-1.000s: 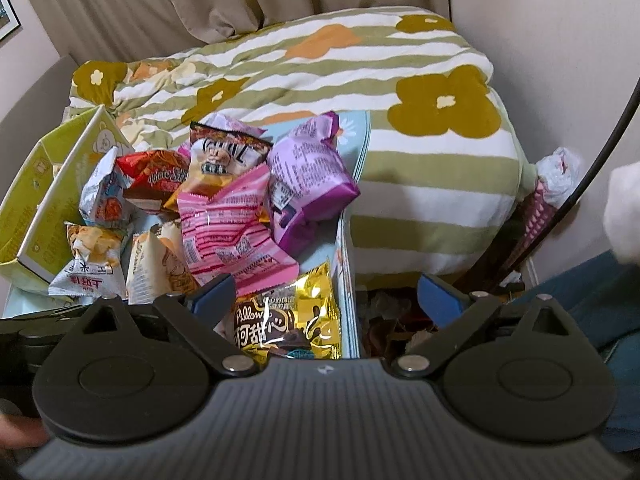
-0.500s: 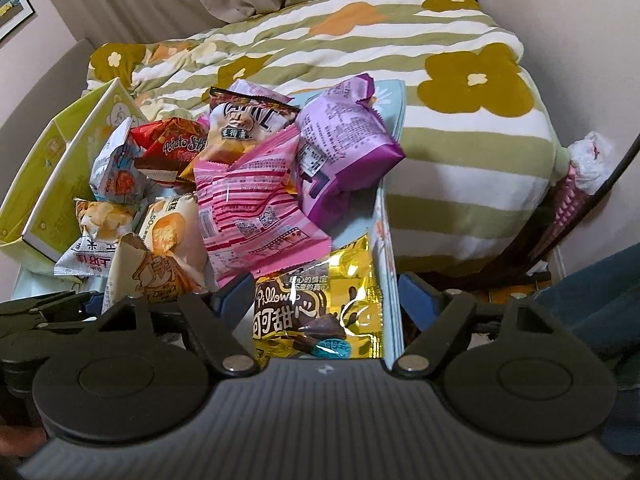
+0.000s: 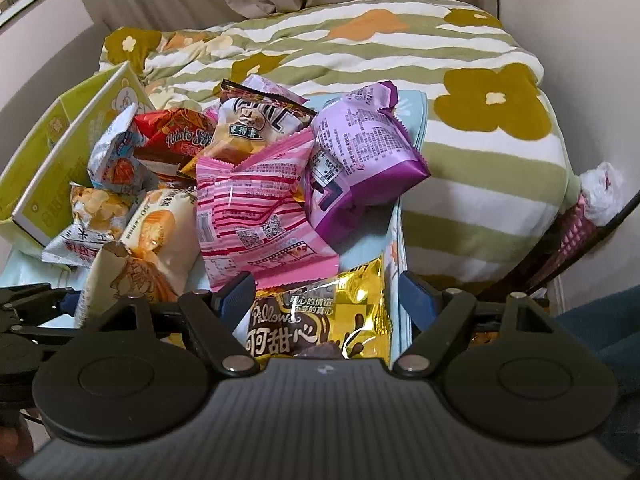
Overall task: Organize snacks
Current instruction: 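Grasp a white-blue bag with the left tool while the right tool grasps a gold bag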
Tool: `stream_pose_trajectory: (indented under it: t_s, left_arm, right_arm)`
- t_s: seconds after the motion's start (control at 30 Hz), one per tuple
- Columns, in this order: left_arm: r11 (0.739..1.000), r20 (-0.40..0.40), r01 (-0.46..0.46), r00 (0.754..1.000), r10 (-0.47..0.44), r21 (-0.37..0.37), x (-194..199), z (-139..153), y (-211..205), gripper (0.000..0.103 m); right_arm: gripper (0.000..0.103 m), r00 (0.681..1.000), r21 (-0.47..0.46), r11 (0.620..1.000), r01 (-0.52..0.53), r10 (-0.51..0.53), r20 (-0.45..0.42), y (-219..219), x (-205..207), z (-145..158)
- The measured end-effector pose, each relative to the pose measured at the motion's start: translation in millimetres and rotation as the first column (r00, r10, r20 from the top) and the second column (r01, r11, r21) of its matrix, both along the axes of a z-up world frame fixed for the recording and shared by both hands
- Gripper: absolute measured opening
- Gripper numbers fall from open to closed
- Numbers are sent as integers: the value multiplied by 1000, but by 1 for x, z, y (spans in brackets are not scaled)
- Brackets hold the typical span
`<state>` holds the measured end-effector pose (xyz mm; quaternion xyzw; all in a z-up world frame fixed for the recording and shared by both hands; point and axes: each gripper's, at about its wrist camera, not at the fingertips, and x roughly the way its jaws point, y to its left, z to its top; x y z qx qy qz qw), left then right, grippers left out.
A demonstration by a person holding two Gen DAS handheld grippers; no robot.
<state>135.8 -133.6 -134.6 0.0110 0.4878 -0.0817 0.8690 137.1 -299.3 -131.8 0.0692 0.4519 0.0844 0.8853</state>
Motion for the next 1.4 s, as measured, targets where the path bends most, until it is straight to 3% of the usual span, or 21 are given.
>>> stream_pose_trajectory:
  t_s: [0.4,0.7,0.93,1.2,1.4]
  left_arm:
    - [1000,-16,-27,1000,27,1,-1,-4,5,64]
    - [1000,-24,-22,999,22,0,0,-4,5,64]
    - [1000,-29,-16,999,16,12,1,-4,4,65]
    - [1000,-51,-14,999,14,4,3,-7,8,65]
    - [1000,-101,-23,995,24,6,5,-19,15,63]
  right_arm:
    - [92,997,-18,997,-69,68,-31,12,-6,-5]
    - [90,995,-129,987,-98,100,9,26,-30,5]
    - [90,994,-134,985,-109,112,10,27,-35,9]
    - [89,991,-107,986,-132,130,-25,33,-40,1]
    - [91,994,70,996,-55,61,-85,20,-30,-23]
